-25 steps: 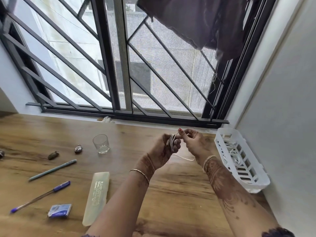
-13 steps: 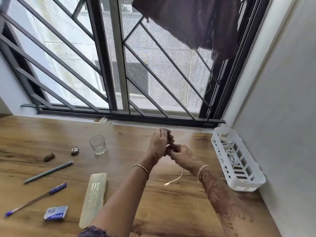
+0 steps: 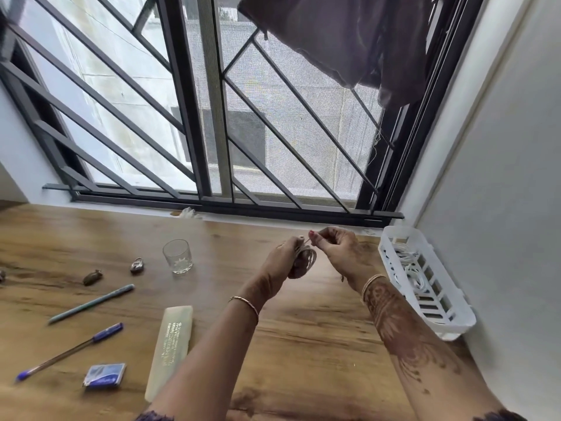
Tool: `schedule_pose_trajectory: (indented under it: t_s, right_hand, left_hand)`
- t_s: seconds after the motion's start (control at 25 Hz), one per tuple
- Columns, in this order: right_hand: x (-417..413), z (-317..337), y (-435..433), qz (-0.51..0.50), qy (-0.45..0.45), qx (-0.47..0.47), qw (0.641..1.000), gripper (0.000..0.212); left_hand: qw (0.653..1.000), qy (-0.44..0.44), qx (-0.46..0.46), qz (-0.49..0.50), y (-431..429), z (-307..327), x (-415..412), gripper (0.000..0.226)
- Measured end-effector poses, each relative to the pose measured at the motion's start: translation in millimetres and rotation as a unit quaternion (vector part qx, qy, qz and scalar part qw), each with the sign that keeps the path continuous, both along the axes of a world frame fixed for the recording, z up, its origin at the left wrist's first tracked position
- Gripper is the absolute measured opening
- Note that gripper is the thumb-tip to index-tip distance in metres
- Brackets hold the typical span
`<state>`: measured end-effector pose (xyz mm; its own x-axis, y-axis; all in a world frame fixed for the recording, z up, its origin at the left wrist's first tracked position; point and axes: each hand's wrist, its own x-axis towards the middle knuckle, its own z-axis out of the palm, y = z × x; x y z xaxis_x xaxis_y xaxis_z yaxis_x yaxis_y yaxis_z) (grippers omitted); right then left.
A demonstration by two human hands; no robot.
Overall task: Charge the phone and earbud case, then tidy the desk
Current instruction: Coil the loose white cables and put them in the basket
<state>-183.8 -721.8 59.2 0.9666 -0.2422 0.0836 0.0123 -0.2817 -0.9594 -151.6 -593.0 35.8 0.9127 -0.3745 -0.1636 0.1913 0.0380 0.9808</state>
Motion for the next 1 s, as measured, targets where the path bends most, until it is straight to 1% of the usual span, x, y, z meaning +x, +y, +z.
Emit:
schedule_pose_trajectory:
  t_s: [0.08,0.16,0.28,0.4,0.52,0.56,0.68,0.72,0.8,0.92,1.0]
  right_hand:
    - [-1,-4,3,-0.014,-0.005,0.035,0.999,0.024]
    - [-3,-8,8,-0.012,0.014,0.042,0.999,0.024]
    - [-5,-9,15,0.000,0.060,0.030,0.998,0.022]
    - [-5,-13,18,0.016,0.084,0.038,0.996,0.022]
    - [-5,-21,21,0.051,0.075,0.084,0.992,0.021]
    - [-6,-21,22,0.060,0.076,0.082,0.992,0.018]
    - [-9,-21,19,0.061,0.087,-0.006,0.994,0.006]
    - [-9,-21,18,0.064,0.089,-0.035,0.993,0.008]
    - [-7,-24,15,0.068,0.088,-0.052,0.992,0.016]
    - [0,-31,13,-0.016,0.055,-0.018,0.998,0.023]
    - [2,-33,15,-0.049,0.031,0.004,0.998,0.024]
  left_hand:
    - [0.995,0.054,-0.082,0.010,-1,4,1,0.042]
    - [0.984,0.096,-0.148,0.016,-1,4,4,0.040]
    - [0.954,0.154,-0.254,0.039,-2,1,8,0.036]
    - [0.930,0.182,-0.314,0.060,-3,-1,10,0.034]
    - [0.918,0.185,-0.336,0.095,-2,-1,12,0.038]
    - [0.916,0.186,-0.340,0.107,-1,-1,14,0.040]
    - [0.919,0.184,-0.327,0.123,3,-2,16,0.043]
    - [0.921,0.184,-0.319,0.125,5,-2,17,0.043]
    - [0.924,0.187,-0.310,0.120,8,-4,18,0.044]
    - [0.929,0.195,-0.305,0.079,9,-3,16,0.052]
    - [0.933,0.198,-0.297,0.052,8,-3,12,0.055]
